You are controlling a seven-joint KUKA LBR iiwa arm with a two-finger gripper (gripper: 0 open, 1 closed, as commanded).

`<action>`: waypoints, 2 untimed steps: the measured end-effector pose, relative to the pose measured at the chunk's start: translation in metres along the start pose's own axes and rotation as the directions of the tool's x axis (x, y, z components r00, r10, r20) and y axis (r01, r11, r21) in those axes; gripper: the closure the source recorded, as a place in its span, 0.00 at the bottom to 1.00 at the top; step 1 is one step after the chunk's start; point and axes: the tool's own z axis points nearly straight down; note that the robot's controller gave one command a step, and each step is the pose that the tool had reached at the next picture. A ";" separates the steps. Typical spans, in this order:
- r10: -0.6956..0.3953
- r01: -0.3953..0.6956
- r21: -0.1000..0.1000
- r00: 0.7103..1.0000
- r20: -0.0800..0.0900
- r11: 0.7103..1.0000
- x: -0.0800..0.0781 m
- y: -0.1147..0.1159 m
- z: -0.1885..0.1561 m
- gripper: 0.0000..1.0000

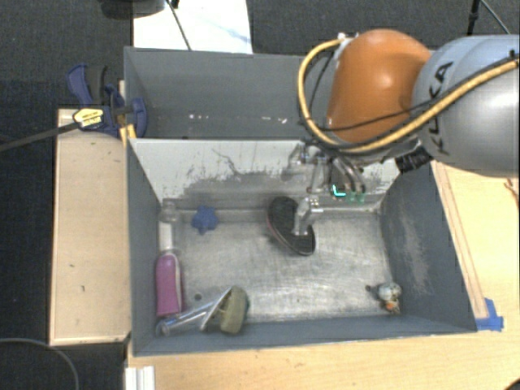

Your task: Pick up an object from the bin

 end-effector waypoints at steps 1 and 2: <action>-0.206 0.206 -0.001 0.978 0.010 0.979 0.015 -0.029 0.147 0.00; -0.203 0.203 0.000 0.979 0.015 0.979 0.013 -0.029 0.143 1.00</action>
Offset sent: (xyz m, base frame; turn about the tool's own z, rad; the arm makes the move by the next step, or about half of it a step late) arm -0.0173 -0.0301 -0.1486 -0.2085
